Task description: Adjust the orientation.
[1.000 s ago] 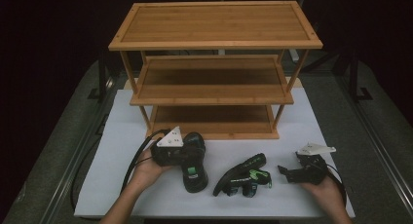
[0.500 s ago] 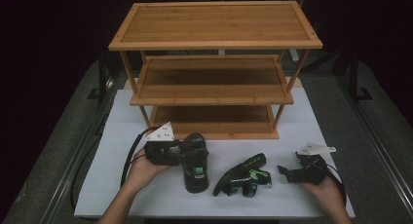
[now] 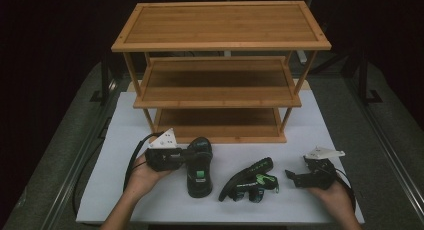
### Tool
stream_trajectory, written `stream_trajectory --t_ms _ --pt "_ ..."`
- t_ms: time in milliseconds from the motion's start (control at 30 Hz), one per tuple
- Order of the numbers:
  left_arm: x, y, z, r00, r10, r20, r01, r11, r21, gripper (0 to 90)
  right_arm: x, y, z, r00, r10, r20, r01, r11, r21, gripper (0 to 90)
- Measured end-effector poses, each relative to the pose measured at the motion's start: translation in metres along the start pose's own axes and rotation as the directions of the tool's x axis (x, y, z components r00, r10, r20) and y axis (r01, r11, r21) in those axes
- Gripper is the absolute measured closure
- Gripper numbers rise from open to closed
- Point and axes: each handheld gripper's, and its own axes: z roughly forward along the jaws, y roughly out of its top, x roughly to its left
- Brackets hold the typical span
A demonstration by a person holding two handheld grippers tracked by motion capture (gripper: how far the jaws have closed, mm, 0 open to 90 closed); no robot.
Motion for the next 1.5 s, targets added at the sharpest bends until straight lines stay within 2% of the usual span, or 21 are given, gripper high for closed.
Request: stream_trajectory --t_ms 333,567,600,700,767,867,967,1067,1100,1133,1267,1300,1333,1400,1433,1467,1500 --pt "0.002 -0.002 -0.005 0.9995 0.03 0.012 -0.03 0.9995 0.009 75.7 0.0 0.0 0.0 1.0 0.001 0.0 -0.001 1.0 0.001 10.8" --pt "-0.002 0.0 0.0 0.9989 0.038 0.026 -0.038 0.9993 0.0 73.0 0.0 0.0 0.0 1.0 0.001 0.0 -0.001 1.0 0.001 10.8" --pt "-0.002 0.0 -0.001 0.999 0.023 0.039 -0.023 0.9997 -0.01 70.8 0.0 0.0 0.0 1.0 -0.001 0.0 0.001 1.0 0.0 11.2" --pt "-0.003 0.0 -0.005 0.9993 -0.003 0.037 0.004 0.9998 -0.019 59.8 -0.001 0.001 -0.002 1.0 0.007 -0.004 -0.007 1.0 0.003 13.7" --pt "-0.002 -0.002 -0.011 0.9989 -0.03 0.037 0.031 0.999 -0.031 53.3 -0.003 0.003 -0.005 0.9994 0.015 -0.03 -0.015 1.0 0.014 16.4" --pt "-0.002 -0.008 -0.019 0.9981 -0.06 0.015 0.06 0.9979 -0.022 40.6 -0.001 0.004 -0.009 0.9992 0.007 -0.041 -0.007 1.0 0.004 16.6" --pt "-0.002 -0.019 -0.027 0.9962 -0.081 -0.033 0.081 0.9967 0.006 31.3 0.004 0.009 -0.014 0.9984 -0.008 -0.056 0.007 1.0 -0.012 16.7" --pt "-0.002 -0.032 -0.034 0.9914 -0.105 -0.078 0.108 0.9937 0.031 23.5 0.009 0.017 -0.021 0.9963 -0.035 -0.078 0.031 0.999 -0.041 19.6" --pt "-0.002 -0.032 -0.034 0.9914 -0.105 -0.078 0.108 0.9937 0.031 21.1 0.011 0.019 -0.024 0.995 -0.045 -0.089 0.041 0.998 -0.056 20.1" --pt "-0.002 -0.043 -0.039 0.9861 -0.128 -0.105 0.133 0.9906 0.034 19.0 0.013 0.022 -0.026 0.994 -0.047 -0.099 0.041 0.997 -0.064 20.5" --pt "-0.003 -0.065 -0.047 0.9731 -0.155 -0.17 0.167 0.9844 0.056 12.8 0.02 0.032 -0.031 0.9877 -0.089 -0.128 0.078 0.993 -0.087 21.6" --pt "-0.003 -0.065 -0.047 0.9731 -0.155 -0.17 0.167 0.9844 0.056 11.6 0.02 0.032 -0.031 0.9877 -0.089 -0.128 0.078 0.993 -0.087 21.6" --pt "-0.003 -0.076 -0.051 0.9666 -0.163 -0.198 0.179 0.9815 0.068 9.5 0.024 0.037 -0.033 0.9829 -0.11 -0.148 0.095 0.99 -0.103 21.9" --pt "-0.004 -0.086 -0.054 0.9581 -0.18 -0.223 0.2 0.9774 0.069 8.4 0.03 0.043 -0.036 0.9757 -0.126 -0.179 0.106 0.987 -0.118 22.6" --pt "-0.004 -0.086 -0.054 0.9581 -0.18 -0.223 0.2 0.9774 0.069 5.0 0.03 0.043 -0.036 0.9757 -0.126 -0.179 0.106 0.987 -0.118 22.6" --pt "-0.004 -0.095 -0.055 0.952 -0.191 -0.239 0.216 0.9731 0.081 0.6 0.035 0.048 -0.038 0.9675 -0.146 -0.206 0.12 0.984 -0.135 23.7" --pt "-0.005 -0.1 -0.056 0.9489 -0.192 -0.251 0.218 0.9726 0.081 0.4 0.038 0.05 -0.039 0.964 -0.152 -0.218 0.123 0.982 -0.141 23.8"
